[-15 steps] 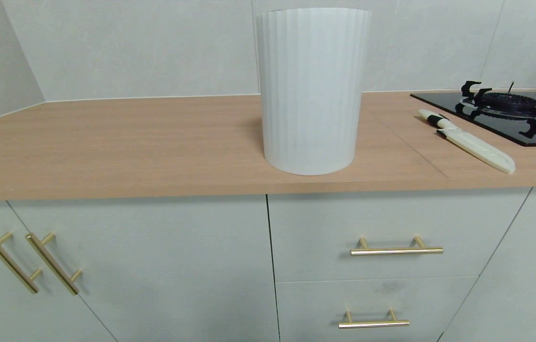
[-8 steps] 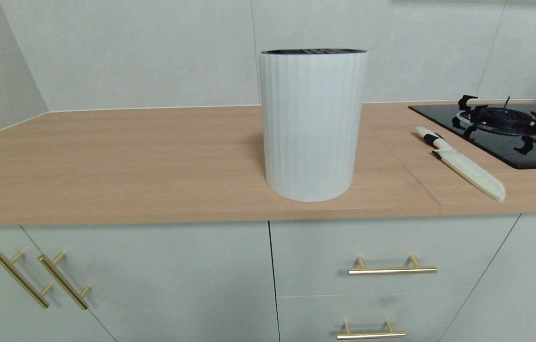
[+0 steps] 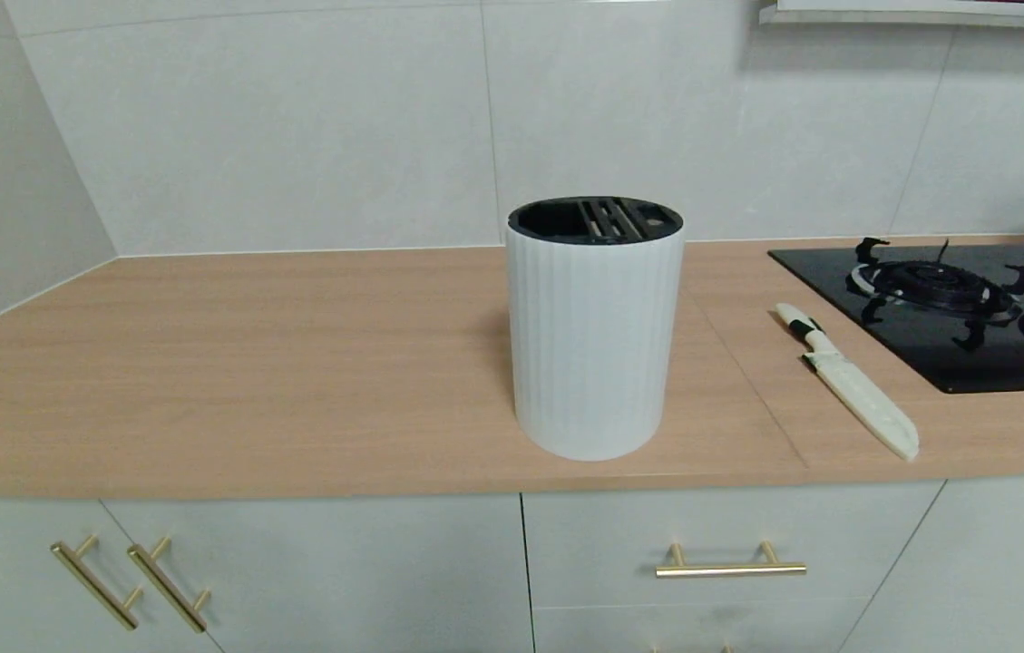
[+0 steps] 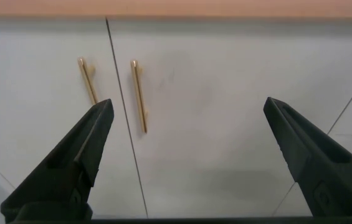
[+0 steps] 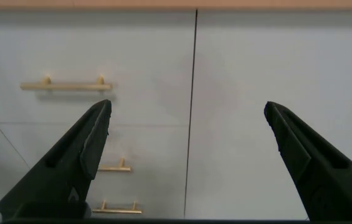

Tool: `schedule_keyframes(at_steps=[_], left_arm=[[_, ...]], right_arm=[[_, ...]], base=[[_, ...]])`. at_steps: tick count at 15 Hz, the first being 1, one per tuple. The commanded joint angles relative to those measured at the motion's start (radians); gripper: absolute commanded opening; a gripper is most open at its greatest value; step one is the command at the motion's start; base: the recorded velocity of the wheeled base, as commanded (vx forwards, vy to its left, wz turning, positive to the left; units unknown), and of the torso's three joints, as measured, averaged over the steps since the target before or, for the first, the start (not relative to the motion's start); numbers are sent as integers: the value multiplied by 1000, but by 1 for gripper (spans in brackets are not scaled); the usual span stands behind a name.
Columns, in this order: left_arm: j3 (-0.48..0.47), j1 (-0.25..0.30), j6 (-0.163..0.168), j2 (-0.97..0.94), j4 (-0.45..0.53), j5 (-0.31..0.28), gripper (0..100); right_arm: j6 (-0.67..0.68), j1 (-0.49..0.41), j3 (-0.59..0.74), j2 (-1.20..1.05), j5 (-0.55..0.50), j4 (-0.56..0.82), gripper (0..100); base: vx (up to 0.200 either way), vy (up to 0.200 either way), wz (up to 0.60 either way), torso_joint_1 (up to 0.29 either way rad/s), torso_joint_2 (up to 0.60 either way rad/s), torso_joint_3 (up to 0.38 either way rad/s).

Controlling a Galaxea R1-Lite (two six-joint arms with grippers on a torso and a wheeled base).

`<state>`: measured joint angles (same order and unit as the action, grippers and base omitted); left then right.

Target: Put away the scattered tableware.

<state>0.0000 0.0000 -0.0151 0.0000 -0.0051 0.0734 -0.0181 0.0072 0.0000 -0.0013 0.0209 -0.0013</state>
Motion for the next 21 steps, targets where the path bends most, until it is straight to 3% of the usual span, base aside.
schedule_keyframes(at_steps=[1, 21], left_arm=[[0, 0, 0, 2, -1, 0, 100], [0, 0, 0, 2, -1, 0, 100]], right_arm=[[0, 0, 0, 1, 1, 0, 100], [0, 0, 0, 1, 1, 0, 100]], base=[[0, 0, 0, 193, -486, -286], [0, 0, 0, 245, -535, -293]])
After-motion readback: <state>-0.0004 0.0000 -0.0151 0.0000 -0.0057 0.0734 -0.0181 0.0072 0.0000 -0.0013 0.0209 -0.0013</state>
